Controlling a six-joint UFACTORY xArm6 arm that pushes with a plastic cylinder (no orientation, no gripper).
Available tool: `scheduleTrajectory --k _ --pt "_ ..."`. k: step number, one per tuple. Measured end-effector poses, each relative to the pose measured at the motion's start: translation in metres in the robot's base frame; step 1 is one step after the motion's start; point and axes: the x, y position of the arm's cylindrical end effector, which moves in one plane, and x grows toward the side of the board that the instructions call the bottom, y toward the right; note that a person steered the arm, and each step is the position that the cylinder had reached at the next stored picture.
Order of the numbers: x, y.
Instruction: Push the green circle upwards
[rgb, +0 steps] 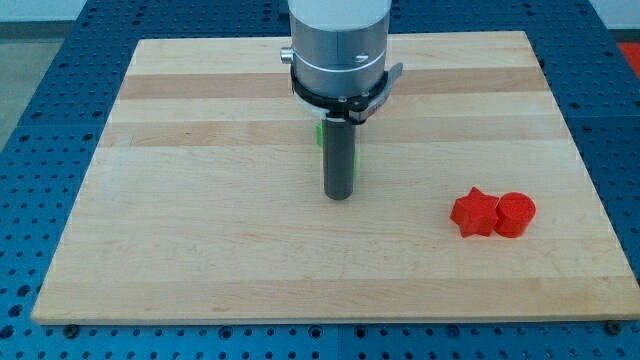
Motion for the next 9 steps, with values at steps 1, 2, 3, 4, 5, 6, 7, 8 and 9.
scheduleTrajectory --k 1,2,3,4,5,6,7,8,9 --pt "-0.001 0.0" --pt "-0.001 0.0" --pt "-0.001 0.0" --pt "-0.001 0.0" --pt "-0.004 0.0" --pt "-0.005 0.0" --pt "-0.005 0.01" --pt "-0.005 0.053" --pt "-0.007 0.098"
